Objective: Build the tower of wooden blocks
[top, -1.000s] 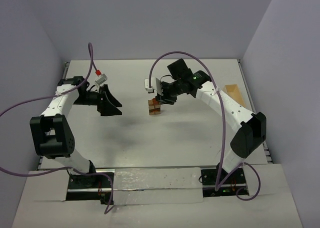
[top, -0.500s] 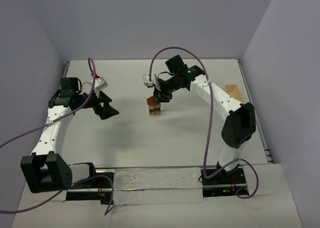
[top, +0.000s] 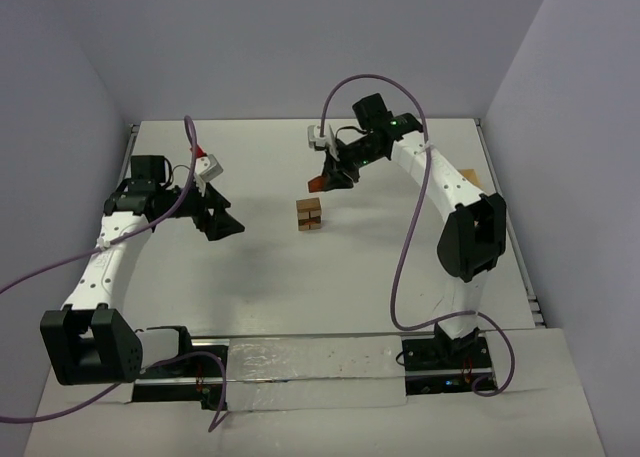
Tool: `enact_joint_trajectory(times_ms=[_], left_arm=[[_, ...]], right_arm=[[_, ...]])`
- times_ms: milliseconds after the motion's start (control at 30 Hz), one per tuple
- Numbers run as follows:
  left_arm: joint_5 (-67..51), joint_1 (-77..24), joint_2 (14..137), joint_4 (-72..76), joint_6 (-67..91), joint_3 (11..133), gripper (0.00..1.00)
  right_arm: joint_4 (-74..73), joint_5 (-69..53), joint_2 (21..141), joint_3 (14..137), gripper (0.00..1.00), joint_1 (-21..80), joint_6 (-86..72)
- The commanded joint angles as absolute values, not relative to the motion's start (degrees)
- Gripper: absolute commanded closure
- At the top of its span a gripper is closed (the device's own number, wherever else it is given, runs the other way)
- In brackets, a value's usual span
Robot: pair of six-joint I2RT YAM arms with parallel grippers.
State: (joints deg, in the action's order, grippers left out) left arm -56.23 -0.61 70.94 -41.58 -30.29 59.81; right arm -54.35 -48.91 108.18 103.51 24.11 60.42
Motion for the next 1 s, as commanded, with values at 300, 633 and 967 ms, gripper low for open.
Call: enact_joint_trajectory(times_ms=[300, 633, 967], left_arm=[[-55.8, -2.1, 69.2, -39.0, -27.6, 62.7, 0.01], [-55.5, -2.5, 69.5, -39.8, -28.1, 64.1, 0.01], [-55.1, -2.6, 69.5, -40.3, -29.2, 64.9, 0.01]], right_arm=[[-59.5, -43.2, 113.8, 97.0, 1.00, 14.6, 66.8], [-61.1, -39.8, 122.2, 102.6, 0.98, 14.9, 59.9], [-57.5, -32.2, 125.3, 102.3, 0.94, 16.3, 55.7]])
